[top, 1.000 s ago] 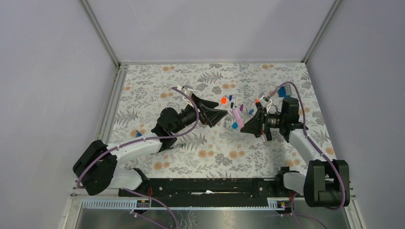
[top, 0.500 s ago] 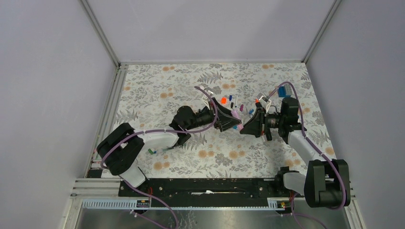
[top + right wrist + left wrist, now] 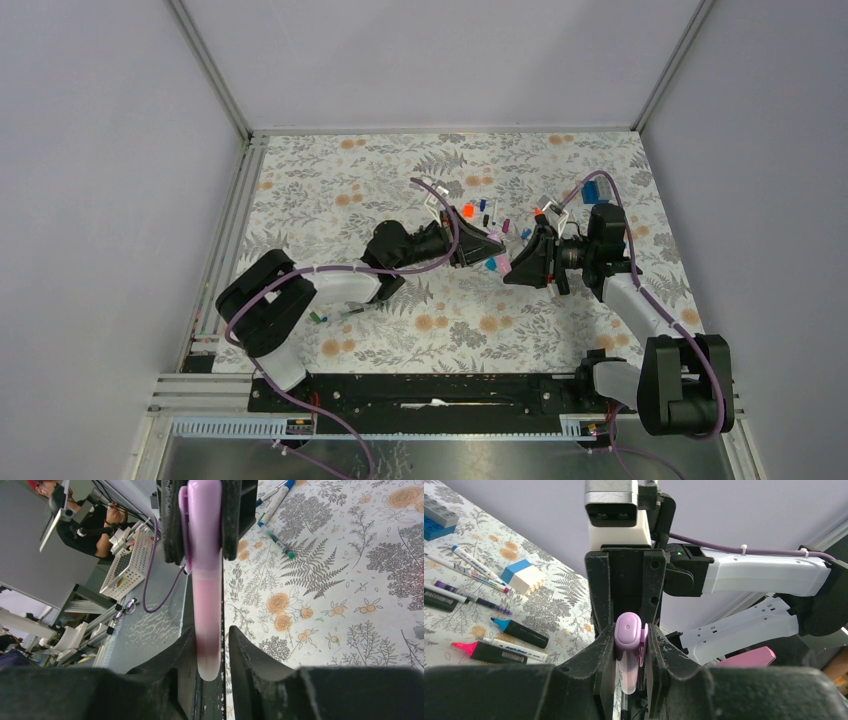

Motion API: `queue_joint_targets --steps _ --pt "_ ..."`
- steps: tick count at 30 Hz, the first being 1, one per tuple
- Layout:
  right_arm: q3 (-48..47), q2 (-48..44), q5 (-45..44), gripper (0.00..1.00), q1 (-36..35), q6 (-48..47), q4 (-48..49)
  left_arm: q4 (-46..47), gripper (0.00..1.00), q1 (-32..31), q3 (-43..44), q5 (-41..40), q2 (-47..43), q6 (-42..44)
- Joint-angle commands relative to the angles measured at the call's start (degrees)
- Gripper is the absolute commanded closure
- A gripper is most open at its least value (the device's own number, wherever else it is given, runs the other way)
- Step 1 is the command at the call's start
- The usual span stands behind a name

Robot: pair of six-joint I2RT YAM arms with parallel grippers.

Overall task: Open the pen caps
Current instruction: Open the pen cap from the pen.

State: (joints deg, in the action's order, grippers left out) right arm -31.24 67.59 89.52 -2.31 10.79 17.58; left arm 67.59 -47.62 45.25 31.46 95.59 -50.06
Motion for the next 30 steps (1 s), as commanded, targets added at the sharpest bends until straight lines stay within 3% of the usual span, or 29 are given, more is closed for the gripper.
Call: queue_joint_targets --steps 1,11,18,20,25,30 --pt "-0.8 -0.47 0.12 0.59 -0.51 0.38 0.77 8.24 1.0 -0.94 2.88 3.89 0.65 -1.53" --pt "-1.85 -0.51 -0.83 0.5 -0.9 0.45 -0.3 10.47 1.0 -1.95 3.87 3.72 3.29 -2.62" --pt "-2.15 -0.75 -1.71 0.53 -1.27 0.78 -0.62 11.34 1.0 -2.06 4.38 3.83 4.42 -3.11" --pt "-2.23 -0.72 -1.43 0.59 -1.45 0.89 -0.55 11.2 1.0 -2.06 4.56 3.74 4.67 -2.95" --pt "-1.97 -0.75 0.42 1.0 -1.56 0.5 -0.29 9.37 1.0 -0.67 5.49 3.08 3.63 -0.36" --pt "0.26 -1.17 1.8 1.0 -1.56 1.06 2.32 5.3 1.0 8.47 9.73 0.34 -2.3 4.57"
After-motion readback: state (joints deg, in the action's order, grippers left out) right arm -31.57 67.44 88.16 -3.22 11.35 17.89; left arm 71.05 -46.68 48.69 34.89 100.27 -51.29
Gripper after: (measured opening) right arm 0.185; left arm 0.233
